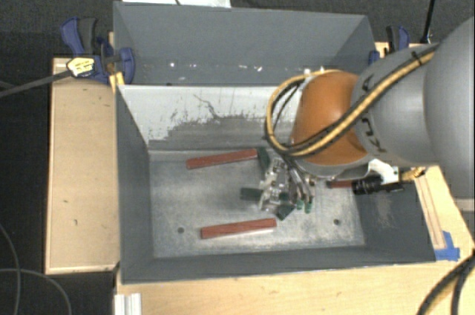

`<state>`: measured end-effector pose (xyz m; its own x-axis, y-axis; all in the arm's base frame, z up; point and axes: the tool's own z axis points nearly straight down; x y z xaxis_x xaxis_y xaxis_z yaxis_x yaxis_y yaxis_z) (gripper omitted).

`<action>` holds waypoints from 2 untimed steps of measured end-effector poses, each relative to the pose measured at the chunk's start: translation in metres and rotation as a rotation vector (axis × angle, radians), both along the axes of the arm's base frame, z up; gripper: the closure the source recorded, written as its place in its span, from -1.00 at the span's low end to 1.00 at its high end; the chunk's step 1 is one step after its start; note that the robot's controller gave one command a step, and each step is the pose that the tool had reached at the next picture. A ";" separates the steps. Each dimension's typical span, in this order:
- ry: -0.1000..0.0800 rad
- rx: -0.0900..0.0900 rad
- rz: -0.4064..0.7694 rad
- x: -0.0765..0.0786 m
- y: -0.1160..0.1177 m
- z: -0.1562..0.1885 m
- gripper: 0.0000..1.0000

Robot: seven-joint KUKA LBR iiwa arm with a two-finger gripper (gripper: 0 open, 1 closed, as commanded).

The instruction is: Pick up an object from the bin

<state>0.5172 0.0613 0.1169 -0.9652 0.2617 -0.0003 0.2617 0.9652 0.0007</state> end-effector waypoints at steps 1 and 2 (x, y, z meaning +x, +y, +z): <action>-0.002 0.000 0.001 0.002 0.000 0.012 1.00; -0.001 0.000 0.002 0.001 0.000 0.022 1.00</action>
Offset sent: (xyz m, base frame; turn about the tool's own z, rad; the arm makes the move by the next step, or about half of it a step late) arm -0.0002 -0.0001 0.0483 0.0000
